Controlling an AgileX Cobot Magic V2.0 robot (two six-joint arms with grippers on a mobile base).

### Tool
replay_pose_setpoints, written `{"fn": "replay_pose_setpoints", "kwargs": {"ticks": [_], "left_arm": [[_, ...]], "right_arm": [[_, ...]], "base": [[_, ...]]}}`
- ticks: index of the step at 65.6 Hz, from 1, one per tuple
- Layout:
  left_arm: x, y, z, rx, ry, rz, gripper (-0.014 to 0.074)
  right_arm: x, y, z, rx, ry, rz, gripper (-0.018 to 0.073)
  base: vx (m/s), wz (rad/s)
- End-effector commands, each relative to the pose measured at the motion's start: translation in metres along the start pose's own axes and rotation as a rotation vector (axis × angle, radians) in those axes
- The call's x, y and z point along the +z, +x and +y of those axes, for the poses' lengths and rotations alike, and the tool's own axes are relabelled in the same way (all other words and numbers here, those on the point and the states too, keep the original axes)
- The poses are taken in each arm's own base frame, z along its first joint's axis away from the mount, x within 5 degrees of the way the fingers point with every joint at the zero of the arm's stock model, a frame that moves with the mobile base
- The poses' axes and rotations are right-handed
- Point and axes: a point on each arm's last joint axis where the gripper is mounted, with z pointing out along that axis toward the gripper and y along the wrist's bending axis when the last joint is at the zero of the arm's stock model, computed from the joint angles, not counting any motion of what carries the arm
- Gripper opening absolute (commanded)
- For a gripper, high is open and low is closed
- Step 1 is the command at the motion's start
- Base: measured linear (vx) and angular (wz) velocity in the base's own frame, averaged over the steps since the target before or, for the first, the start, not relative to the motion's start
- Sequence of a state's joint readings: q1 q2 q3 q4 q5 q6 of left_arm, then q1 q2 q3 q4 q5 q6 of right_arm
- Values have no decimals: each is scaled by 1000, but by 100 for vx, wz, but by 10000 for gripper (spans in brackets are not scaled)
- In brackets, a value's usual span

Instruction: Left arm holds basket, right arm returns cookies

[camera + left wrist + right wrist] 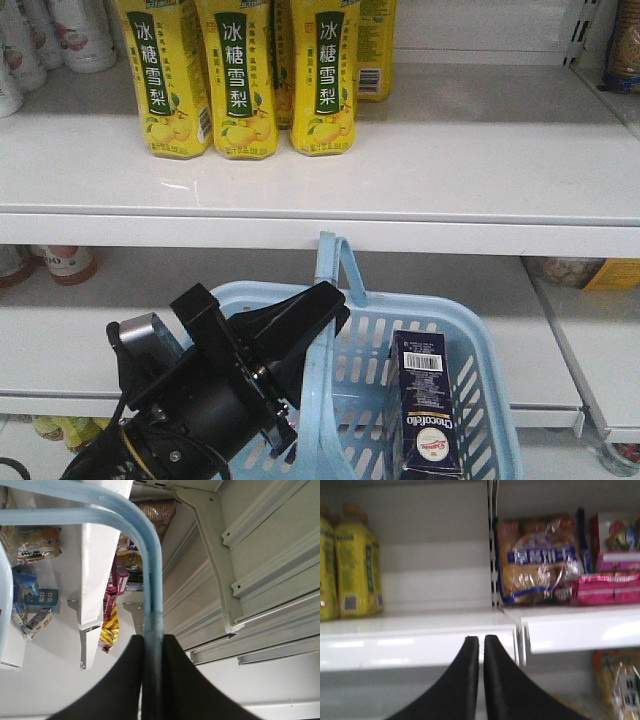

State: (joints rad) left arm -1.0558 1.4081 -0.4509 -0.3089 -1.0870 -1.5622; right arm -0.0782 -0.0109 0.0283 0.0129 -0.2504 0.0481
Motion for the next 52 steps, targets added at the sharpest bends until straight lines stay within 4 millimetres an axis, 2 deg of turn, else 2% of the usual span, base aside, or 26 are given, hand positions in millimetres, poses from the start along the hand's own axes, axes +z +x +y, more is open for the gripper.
{"fn": "replay_pose_setpoints", "kwargs": {"ticks": [1,11,18,35,52], "left_arm": [[-2,-4,-42,-29,349,-53,-3],[-2,-4,-42,-29,349,-53,-3],[-2,-4,-42,-29,349,-53,-3],[-2,-4,-42,-29,349,-53,-3],[-2,-4,-42,-29,349,-53,-3]], "right_arm": [[-4,-16,1,-3,-11,-219,-6],[-12,-38,2,-4,-24,-476,-6],[-13,-49,3,-4,-27,-531,-6],[4,-88,5,-28,-12,-250,-6],[37,-129,8,-73,-3,-50,-6]], "base": [[0,0],[0,0],[0,0],[0,0],[0,0]]}}
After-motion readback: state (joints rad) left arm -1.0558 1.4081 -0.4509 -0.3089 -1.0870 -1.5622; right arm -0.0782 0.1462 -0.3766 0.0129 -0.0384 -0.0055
